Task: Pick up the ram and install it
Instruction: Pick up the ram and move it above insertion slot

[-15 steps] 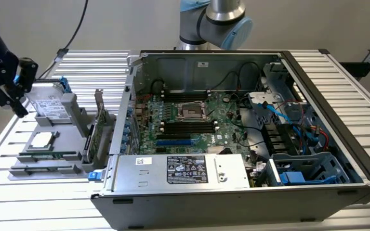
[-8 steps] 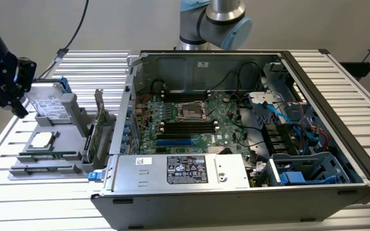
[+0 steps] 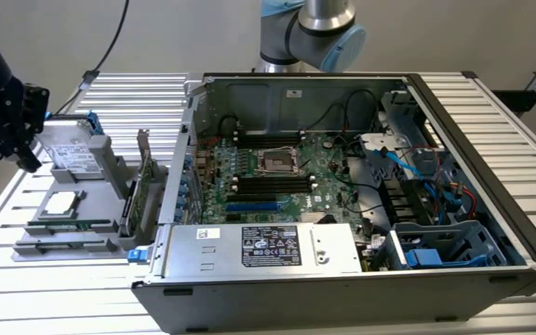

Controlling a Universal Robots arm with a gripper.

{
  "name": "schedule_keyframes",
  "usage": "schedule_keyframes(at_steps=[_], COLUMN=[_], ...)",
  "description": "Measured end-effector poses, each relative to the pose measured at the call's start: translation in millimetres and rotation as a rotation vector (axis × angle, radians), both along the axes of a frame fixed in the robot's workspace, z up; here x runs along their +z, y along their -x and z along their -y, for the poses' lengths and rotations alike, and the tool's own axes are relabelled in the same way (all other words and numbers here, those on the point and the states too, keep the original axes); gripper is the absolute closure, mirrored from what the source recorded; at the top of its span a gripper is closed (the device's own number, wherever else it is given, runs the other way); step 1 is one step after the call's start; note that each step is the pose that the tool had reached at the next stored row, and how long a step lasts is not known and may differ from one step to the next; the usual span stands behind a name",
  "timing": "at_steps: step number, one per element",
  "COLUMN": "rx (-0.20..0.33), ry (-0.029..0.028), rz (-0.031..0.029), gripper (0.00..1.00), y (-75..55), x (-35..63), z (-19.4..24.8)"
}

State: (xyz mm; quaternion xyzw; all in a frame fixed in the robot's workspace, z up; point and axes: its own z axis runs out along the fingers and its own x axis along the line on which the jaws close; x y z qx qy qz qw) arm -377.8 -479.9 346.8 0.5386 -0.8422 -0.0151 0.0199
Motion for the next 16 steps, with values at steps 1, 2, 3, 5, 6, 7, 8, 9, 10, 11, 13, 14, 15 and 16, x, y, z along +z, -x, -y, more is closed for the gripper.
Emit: schedule_keyframes(at_steps=[1,2,3,5,6,7,8,9,10,11,13,14,15,16], rx=[0.019,0.037,0.055,0.090,0.110,0.128,0.146,0.164,0.182,0.201,0.236,0.254,0.273,0.291], ry=[0.0000,0.0000,0.0001,0.0001,0.0001,0.0000,-0.0001,0.0000,0.0000,0.0000,0.0001,0.0000,0.0000,0.0000], rz=[0.0000,-0.0001,-0.0001,-0.0001,-0.0001,0.0000,0.0001,0.0000,0.0000,0.0000,0.0000,0.0000,-0.0001,0.0000], gripper=[0.90,0.90,0.90,0.90,0.90,0.90,0.90,0.90,0.90,0.90,0.90,0.90,0.90,0.90], y=[0.0,0.0,0.0,0.0,0.0,0.0,0.0,0.0,0.0,0.0,0.0,0.0,0.0,0.0], x=[-0.2,-0.3,-0.5,-0.8,-1.0,-1.3,-1.5,-1.7,-1.9,-2.1,-2.4,-2.7,-2.9,-3.1], z=[0.0,0.0,0.0,0.0,0.0,0.0,0.0,0.0,0.0,0.0,0.0,0.0,0.0,0.0])
